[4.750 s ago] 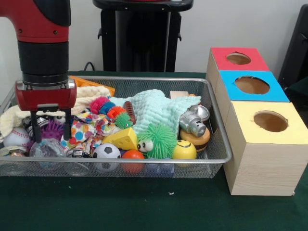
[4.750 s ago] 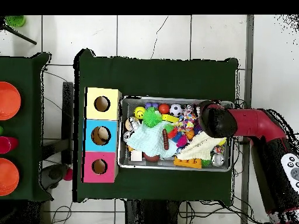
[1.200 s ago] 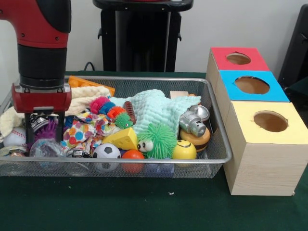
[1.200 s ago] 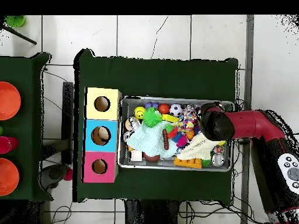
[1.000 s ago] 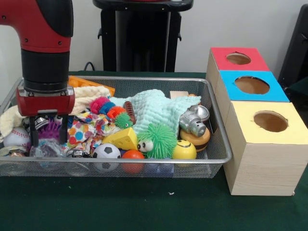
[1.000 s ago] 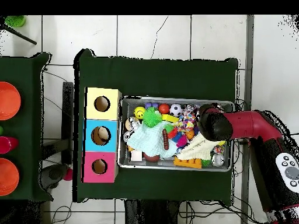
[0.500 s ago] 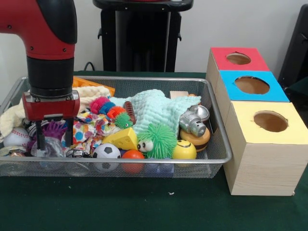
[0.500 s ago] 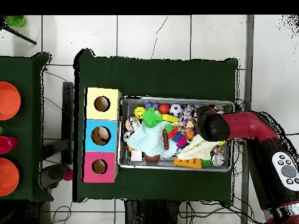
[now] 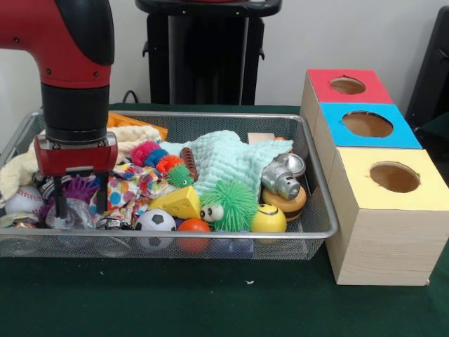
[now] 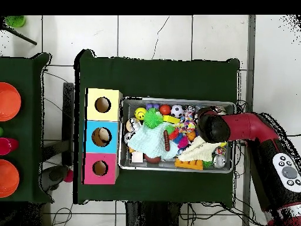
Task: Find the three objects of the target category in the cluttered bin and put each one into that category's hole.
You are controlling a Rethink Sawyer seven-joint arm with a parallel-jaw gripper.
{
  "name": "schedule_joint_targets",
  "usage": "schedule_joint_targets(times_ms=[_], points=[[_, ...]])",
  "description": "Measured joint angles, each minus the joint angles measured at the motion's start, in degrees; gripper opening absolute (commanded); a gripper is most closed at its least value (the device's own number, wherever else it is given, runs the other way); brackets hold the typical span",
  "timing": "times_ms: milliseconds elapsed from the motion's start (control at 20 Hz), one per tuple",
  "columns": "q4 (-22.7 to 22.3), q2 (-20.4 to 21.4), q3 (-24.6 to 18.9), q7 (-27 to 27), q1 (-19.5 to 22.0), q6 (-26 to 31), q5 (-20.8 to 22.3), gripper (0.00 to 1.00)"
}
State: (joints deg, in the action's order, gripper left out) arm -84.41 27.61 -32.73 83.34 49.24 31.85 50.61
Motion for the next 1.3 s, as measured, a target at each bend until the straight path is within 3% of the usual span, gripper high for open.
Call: schedule_joint_targets(times_ms=[1300], points=[[0.2, 0.0, 2.6, 0.0, -2.4, 0.0, 0.0, 1.0]])
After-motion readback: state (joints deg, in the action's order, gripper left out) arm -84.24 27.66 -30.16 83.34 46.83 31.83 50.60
